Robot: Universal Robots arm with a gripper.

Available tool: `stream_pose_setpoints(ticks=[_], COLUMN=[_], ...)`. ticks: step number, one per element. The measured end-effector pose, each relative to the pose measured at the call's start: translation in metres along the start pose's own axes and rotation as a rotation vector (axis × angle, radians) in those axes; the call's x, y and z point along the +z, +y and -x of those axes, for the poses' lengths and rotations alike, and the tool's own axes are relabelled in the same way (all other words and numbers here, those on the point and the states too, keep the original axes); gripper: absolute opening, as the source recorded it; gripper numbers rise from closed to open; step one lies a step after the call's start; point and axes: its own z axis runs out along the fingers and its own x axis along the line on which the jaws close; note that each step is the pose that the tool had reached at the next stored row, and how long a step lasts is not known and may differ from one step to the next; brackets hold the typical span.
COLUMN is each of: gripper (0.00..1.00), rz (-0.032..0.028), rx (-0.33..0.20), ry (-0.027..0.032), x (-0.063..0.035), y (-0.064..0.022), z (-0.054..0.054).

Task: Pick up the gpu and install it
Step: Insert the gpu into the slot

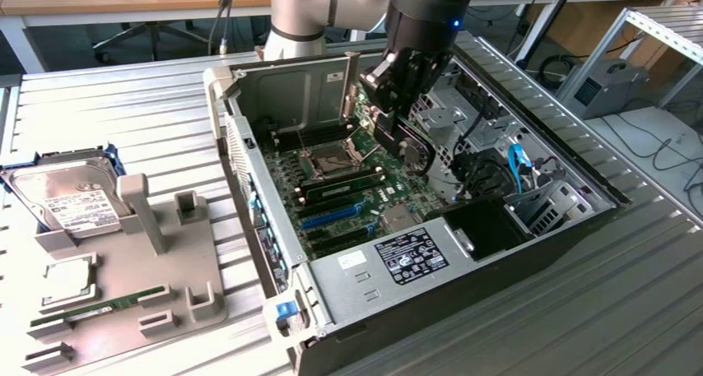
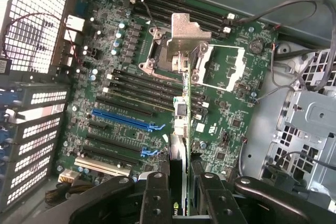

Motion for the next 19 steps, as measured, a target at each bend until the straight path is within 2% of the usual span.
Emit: stream_pose_setpoints(ticks=[19], gripper=[0.26], rz=[0.0009], rx=[-0.029], ry=[-0.0002], x=[0.0000], y=[0.0000], z=[0.0000])
